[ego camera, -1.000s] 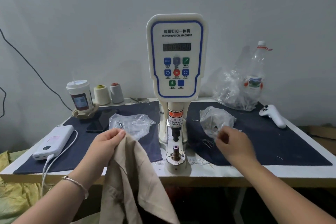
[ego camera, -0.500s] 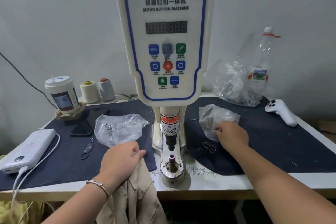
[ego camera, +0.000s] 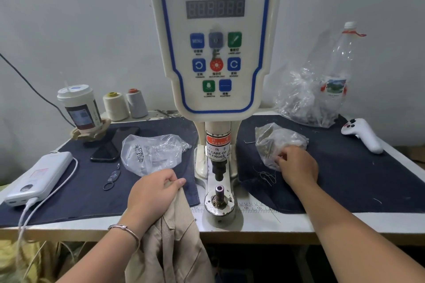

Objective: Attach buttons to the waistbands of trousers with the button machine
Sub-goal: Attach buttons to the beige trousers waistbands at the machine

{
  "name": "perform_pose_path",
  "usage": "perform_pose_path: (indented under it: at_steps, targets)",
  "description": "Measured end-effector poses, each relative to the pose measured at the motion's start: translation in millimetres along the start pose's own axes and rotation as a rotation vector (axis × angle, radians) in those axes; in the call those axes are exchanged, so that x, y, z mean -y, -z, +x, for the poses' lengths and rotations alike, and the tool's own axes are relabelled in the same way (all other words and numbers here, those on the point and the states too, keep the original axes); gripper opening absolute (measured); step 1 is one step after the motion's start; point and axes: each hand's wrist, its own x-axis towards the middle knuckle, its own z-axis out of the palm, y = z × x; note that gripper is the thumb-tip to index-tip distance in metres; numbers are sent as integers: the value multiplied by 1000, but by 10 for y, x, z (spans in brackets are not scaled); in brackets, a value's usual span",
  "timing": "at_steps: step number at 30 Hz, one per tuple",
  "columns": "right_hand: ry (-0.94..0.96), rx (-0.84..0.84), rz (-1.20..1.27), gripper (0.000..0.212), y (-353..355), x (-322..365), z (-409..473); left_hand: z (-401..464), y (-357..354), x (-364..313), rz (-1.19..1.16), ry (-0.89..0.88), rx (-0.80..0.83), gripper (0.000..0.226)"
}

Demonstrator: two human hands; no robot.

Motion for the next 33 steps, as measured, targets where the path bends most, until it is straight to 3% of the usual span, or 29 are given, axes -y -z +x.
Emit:
perform_pose_path:
  at_steps: [15, 20, 26, 30, 33]
  targets:
    - [48, -130, 174, 7, -5, -82, -21, -25, 2, 9, -3, 17, -20, 35]
    - [60, -182, 378, 9, 146, -30, -189, -12, -4, 12, 12, 3, -27, 36]
    - [-27, 64, 1009, 19, 249, 228, -608, -14, -2, 11, 25, 1, -23, 35]
    - [-120, 230, 1113, 18, 317, 442, -853, -9, -7, 11, 29, -1, -28, 35]
    - [-75, 326, 1123, 19, 389, 575, -1015, -10, -13, 17, 33, 1, -35, 35]
